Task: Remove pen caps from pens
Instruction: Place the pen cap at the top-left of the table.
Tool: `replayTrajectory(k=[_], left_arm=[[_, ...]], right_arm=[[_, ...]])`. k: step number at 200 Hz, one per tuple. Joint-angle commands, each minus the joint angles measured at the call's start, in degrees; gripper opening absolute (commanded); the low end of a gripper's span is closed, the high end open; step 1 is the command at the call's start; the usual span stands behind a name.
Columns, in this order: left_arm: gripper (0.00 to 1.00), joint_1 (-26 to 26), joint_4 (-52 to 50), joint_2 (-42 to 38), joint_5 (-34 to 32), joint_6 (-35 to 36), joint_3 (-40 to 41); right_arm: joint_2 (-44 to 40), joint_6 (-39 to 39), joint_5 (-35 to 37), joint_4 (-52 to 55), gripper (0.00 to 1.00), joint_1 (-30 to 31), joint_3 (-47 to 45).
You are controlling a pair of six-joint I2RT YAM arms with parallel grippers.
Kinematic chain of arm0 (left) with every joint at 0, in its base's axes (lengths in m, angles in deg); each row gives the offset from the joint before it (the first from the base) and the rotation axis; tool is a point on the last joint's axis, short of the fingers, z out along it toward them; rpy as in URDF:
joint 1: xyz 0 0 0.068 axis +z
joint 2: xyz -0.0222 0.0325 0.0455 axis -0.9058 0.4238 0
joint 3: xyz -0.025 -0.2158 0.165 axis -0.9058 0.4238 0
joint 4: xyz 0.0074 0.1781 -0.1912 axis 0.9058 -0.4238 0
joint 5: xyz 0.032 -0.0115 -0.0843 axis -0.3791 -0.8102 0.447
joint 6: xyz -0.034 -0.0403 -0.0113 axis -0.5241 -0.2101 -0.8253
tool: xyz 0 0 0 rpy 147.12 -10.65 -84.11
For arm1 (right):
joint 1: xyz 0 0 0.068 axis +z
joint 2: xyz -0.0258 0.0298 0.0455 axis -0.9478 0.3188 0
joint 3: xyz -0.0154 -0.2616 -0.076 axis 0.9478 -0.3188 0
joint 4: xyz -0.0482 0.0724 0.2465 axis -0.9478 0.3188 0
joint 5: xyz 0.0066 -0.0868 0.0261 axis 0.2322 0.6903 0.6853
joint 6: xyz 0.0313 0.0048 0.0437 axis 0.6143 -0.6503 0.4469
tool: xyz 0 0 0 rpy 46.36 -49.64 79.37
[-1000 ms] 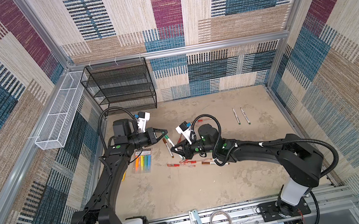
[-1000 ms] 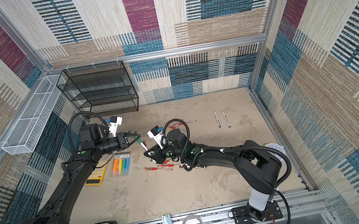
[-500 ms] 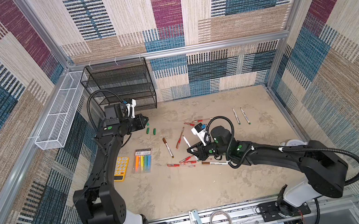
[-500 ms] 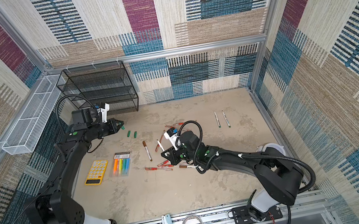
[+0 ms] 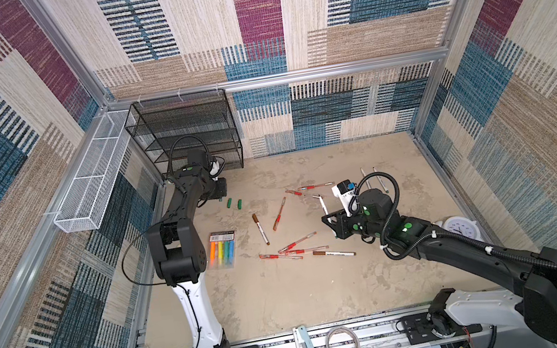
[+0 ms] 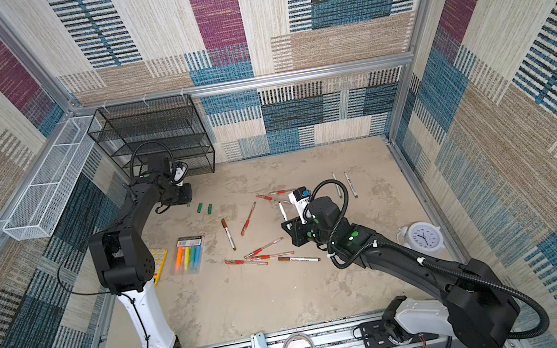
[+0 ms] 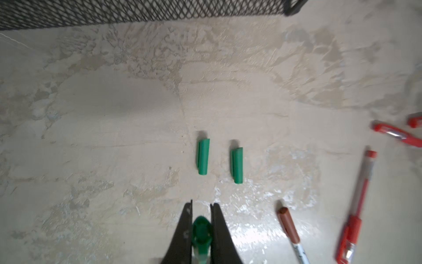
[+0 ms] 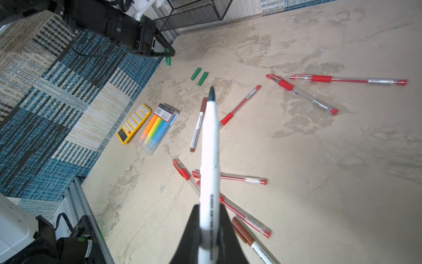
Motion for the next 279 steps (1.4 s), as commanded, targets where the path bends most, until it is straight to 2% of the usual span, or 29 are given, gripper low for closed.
replayTrajectory(k=[1,67,91,162,218,257,279], left_arm=[[0.00,-0.3,-2.7,4.3,-5.5,3.5,-4.1],[0.07,-0.6,-5.0,15.4,-11.0,4.8,-14.6],[0.09,-0.9,-4.8,16.4,-11.2,5.0,-14.4],[0.28,-1.2,-5.3,18.5,-13.0,4.5,-15.7],[0.36,-1.8,-5.6,10.7,-12.1,3.0,-13.4],[0.40,-3.0,-5.4,-1.2,-8.1,0.7,-5.2],[0.44,-3.8,-4.1,-10.0,-4.0,0.4,2.9]], right_arm=[[-2.4,-0.6,2.1,1.7,0.00,-1.0,-1.0],[-4.9,-0.9,2.7,4.3,0.00,-2.8,-1.7],[-4.6,-0.6,2.1,4.3,0.00,-3.0,-1.2],[-4.3,-1.7,2.8,4.8,0.00,-3.4,-0.3],[-1.8,-4.6,3.8,8.0,0.00,-5.8,2.3],[3.9,-9.0,2.2,9.8,0.00,-11.5,7.8],[9.8,-11.4,1.9,11.9,0.00,-14.9,12.7]])
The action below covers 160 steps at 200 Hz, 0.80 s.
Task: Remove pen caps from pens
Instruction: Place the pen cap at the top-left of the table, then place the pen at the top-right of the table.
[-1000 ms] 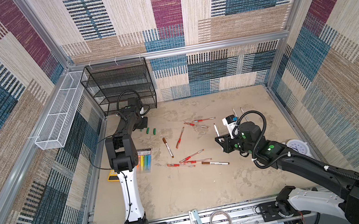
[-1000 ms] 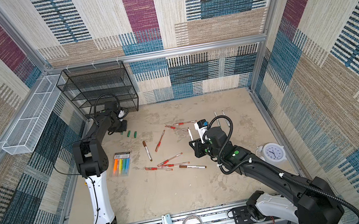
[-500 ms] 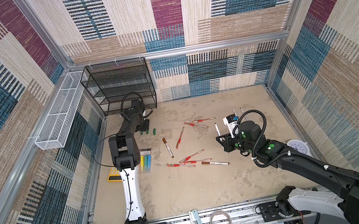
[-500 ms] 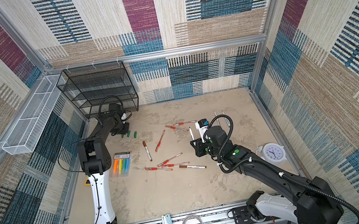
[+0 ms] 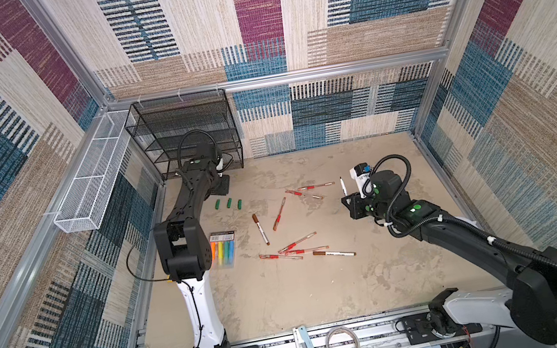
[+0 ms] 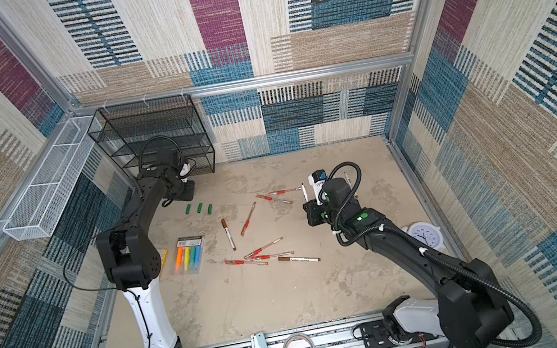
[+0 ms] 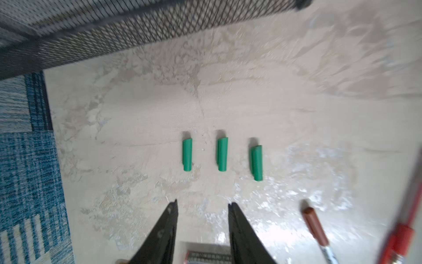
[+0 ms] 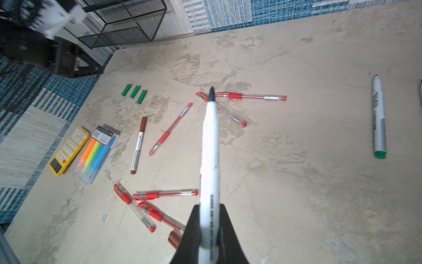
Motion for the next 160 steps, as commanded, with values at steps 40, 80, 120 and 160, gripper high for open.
replayTrajectory(k=[40,80,120,160], left_arm=[[0.67,-1.7,8.2,-26.4,13.8,-2.0,25.9],[0.84,-1.8,16.5,-43.7,19.4,-2.6,42.9],[0.87,-1.0,20.6,-52.0,23.6,-4.8,51.7],[0.89,3.4,24.4,-52.7,28.1,-10.7,54.0]], right_arm=[[14.8,-8.0,-0.1,3.7,0.00,-8.0,12.3],[25.5,-10.9,1.0,6.7,0.00,-12.3,21.6],[36.2,-12.9,1.4,10.5,0.01,-15.3,31.7],[45.9,-13.0,1.1,14.4,0.01,-16.1,41.0]])
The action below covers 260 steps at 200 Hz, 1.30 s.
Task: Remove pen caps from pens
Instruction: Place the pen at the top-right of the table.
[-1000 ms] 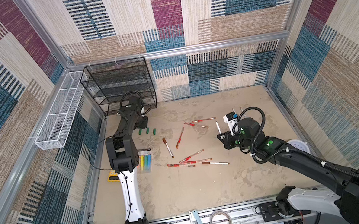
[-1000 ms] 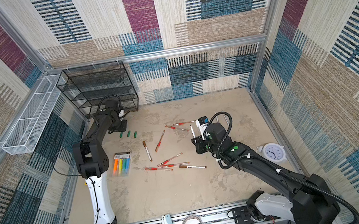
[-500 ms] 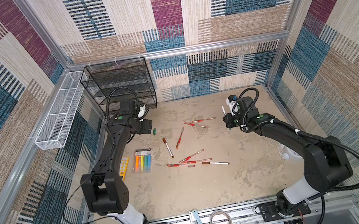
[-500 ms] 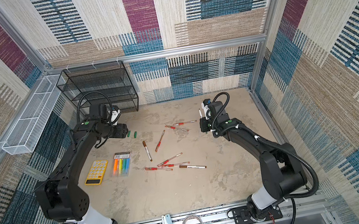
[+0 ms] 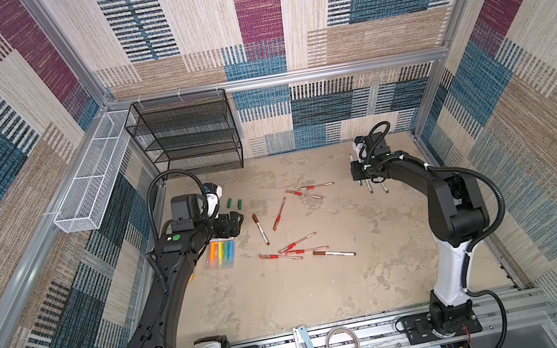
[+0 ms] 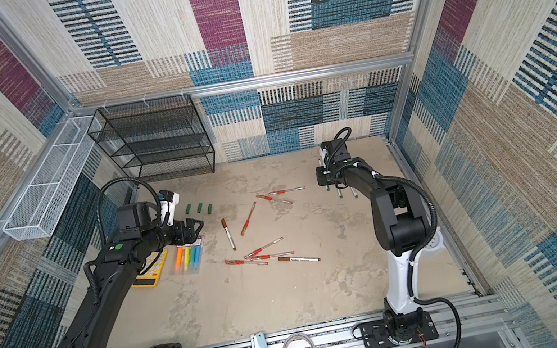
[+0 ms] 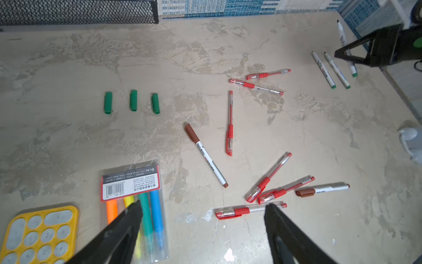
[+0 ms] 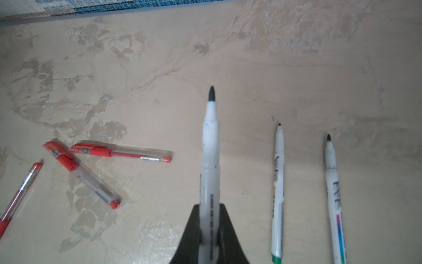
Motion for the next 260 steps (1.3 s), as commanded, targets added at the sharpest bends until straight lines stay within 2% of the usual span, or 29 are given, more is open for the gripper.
replayTrajectory(k=[1,56,111,158,229,260], left_arm=[[0.89,1.2,4.5,-0.8,3.4,-4.0,0.4],[0.89,1.9,4.7,-1.8,3.6,-3.3,0.6],[0.89,2.9,4.8,-1.8,3.7,-3.4,0.6],[0.89,3.3,4.7,-2.1,4.0,-3.8,0.4],[0.89,3.7,4.6,-2.3,3.9,-4.0,0.4],[0.89,3.7,5.2,-2.5,4.0,-3.7,0.9]], right_arm=[[3.8,-1.0,0.0,3.0,0.01,-0.2,4.1],[10.5,-1.0,2.5,6.4,0.02,-0.2,9.2],[11.7,0.1,5.8,6.6,0.04,-0.2,7.2],[12.0,-0.4,7.0,6.7,0.17,-0.2,6.8],[10.4,-0.4,6.5,8.7,0.23,-0.2,8.7],[6.2,-0.4,4.8,9.8,0.27,-0.2,9.3]])
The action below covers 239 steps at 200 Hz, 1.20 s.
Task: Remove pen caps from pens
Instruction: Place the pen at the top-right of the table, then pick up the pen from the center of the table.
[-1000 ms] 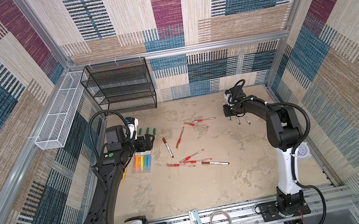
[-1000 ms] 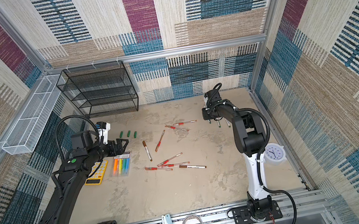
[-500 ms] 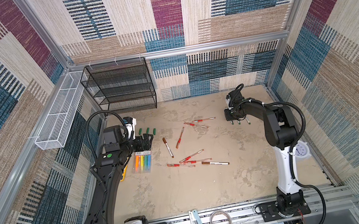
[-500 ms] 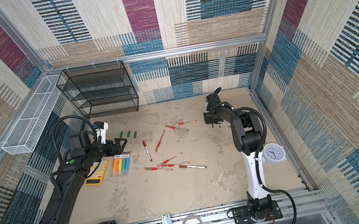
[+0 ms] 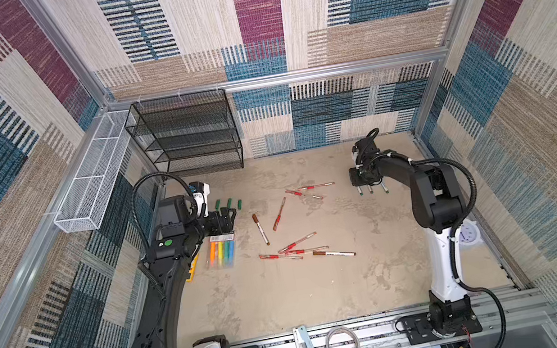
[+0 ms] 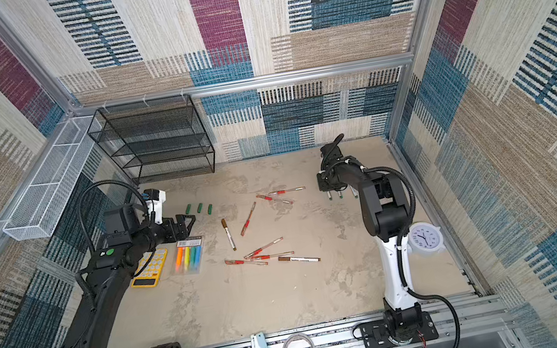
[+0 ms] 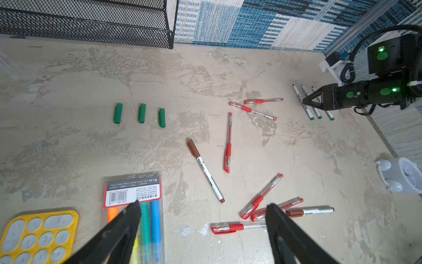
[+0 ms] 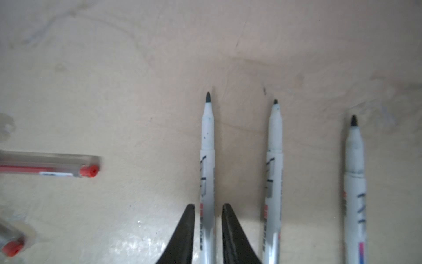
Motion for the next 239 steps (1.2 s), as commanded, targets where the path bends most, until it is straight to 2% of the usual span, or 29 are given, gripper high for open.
replayTrajectory(k=[1,25,58,83,114,135,191,239], left_arm=[[0.89,0.1,2.0,-0.4,0.4,-0.6,0.4],[0.89,0.3,1.0,-0.3,0.6,-0.8,-0.3],[0.90,0.3,1.9,0.0,0.1,-0.2,0.4],[0.90,0.5,1.3,0.6,0.7,-0.9,-0.5],[0.90,0.6,1.7,1.6,0.5,-1.1,-0.3],[0.90,0.7,1.1,1.7,1.0,-1.1,-0.9],[0.90,1.1,1.4,2.2,0.7,-1.0,-0.6],[0.90,1.2,1.4,2.5,0.8,-1.1,-0.8]], right_arm=[[-3.7,0.0,-1.2,0.7,0.27,0.0,0.4],[-10.3,0.2,-5.0,0.3,0.32,0.1,-3.9],[-22.3,-1.0,-10.7,-3.6,0.37,1.4,-17.8],[-29.9,-2.7,-13.3,-3.3,0.45,4.7,-25.4],[-35.9,-4.9,-13.4,-1.5,0.58,10.3,-31.9],[-37.0,-4.7,-15.1,0.4,0.59,13.2,-34.2],[-36.5,-2.3,-14.0,5.6,0.60,21.8,-38.0],[-32.5,-1.5,-12.6,5.5,0.59,26.3,-40.2]])
